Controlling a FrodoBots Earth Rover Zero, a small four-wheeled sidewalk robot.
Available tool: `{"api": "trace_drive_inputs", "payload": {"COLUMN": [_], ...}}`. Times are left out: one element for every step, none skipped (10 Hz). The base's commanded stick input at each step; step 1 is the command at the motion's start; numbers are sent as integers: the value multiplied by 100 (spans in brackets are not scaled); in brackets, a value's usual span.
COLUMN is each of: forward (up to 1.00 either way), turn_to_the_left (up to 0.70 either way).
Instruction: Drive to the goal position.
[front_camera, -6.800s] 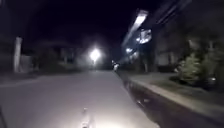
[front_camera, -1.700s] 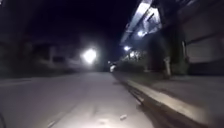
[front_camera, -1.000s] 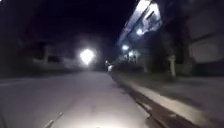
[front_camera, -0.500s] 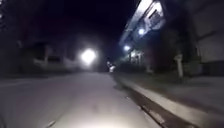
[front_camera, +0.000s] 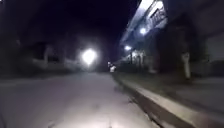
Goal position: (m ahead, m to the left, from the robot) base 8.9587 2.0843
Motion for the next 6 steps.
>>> {"api": "trace_drive_inputs", "payload": {"forward": [70,70,70,70,70,70], "turn_to_the_left": [0,0,0,0,0,0]}}
